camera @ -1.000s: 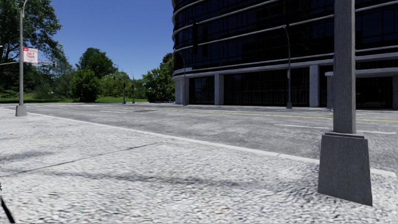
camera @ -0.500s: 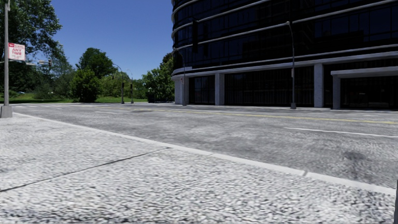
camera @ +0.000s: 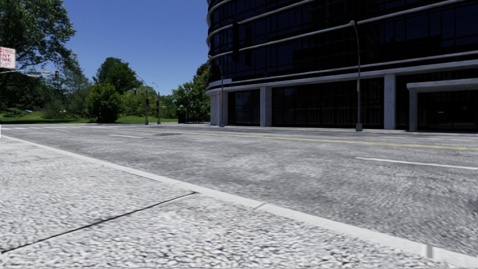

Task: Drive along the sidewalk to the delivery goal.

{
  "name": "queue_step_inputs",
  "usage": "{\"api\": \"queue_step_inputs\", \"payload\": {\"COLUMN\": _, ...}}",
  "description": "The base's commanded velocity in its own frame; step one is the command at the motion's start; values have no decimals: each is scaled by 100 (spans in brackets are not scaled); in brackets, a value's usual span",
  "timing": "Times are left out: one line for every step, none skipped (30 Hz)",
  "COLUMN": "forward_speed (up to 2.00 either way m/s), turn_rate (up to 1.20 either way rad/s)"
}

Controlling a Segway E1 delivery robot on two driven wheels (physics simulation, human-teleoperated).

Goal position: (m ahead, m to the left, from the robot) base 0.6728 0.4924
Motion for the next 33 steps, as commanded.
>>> {"api": "queue_step_inputs", "payload": {"forward_speed": 119, "turn_rate": 26}}
{"api": "queue_step_inputs", "payload": {"forward_speed": 119, "turn_rate": 26}}
{"api": "queue_step_inputs", "payload": {"forward_speed": 118, "turn_rate": 26}}
{"api": "queue_step_inputs", "payload": {"forward_speed": 118, "turn_rate": 26}}
{"api": "queue_step_inputs", "payload": {"forward_speed": 118, "turn_rate": 26}}
{"api": "queue_step_inputs", "payload": {"forward_speed": 118, "turn_rate": 26}}
{"api": "queue_step_inputs", "payload": {"forward_speed": 118, "turn_rate": 26}}
{"api": "queue_step_inputs", "payload": {"forward_speed": 118, "turn_rate": 26}}
{"api": "queue_step_inputs", "payload": {"forward_speed": 118, "turn_rate": 26}}
{"api": "queue_step_inputs", "payload": {"forward_speed": 118, "turn_rate": 26}}
{"api": "queue_step_inputs", "payload": {"forward_speed": 118, "turn_rate": 25}}
{"api": "queue_step_inputs", "payload": {"forward_speed": 118, "turn_rate": 14}}
{"api": "queue_step_inputs", "payload": {"forward_speed": 118, "turn_rate": 0}}
{"api": "queue_step_inputs", "payload": {"forward_speed": 116, "turn_rate": 0}}
{"api": "queue_step_inputs", "payload": {"forward_speed": 39, "turn_rate": 0}}
{"api": "queue_step_inputs", "payload": {"forward_speed": 0, "turn_rate": 0}}
{"api": "queue_step_inputs", "payload": {"forward_speed": 0, "turn_rate": 0}}
{"api": "queue_step_inputs", "payload": {"forward_speed": 0, "turn_rate": 0}}
{"api": "queue_step_inputs", "payload": {"forward_speed": 0, "turn_rate": 0}}
{"api": "queue_step_inputs", "payload": {"forward_speed": 0, "turn_rate": 0}}
{"api": "queue_step_inputs", "payload": {"forward_speed": 0, "turn_rate": 0}}
{"api": "queue_step_inputs", "payload": {"forward_speed": 0, "turn_rate": 0}}
{"api": "queue_step_inputs", "payload": {"forward_speed": 0, "turn_rate": 0}}
{"api": "queue_step_inputs", "payload": {"forward_speed": 0, "turn_rate": 0}}
{"api": "queue_step_inputs", "payload": {"forward_speed": 0, "turn_rate": 0}}
{"api": "queue_step_inputs", "payload": {"forward_speed": 0, "turn_rate": 0}}
{"api": "queue_step_inputs", "payload": {"forward_speed": 0, "turn_rate": 0}}
{"api": "queue_step_inputs", "payload": {"forward_speed": 0, "turn_rate": 0}}
{"api": "queue_step_inputs", "payload": {"forward_speed": 0, "turn_rate": 0}}
{"api": "queue_step_inputs", "payload": {"forward_speed": 0, "turn_rate": 0}}
{"api": "queue_step_inputs", "payload": {"forward_speed": 0, "turn_rate": 0}}
{"api": "queue_step_inputs", "payload": {"forward_speed": 0, "turn_rate": 0}}
{"api": "queue_step_inputs", "payload": {"forward_speed": 0, "turn_rate": 0}}
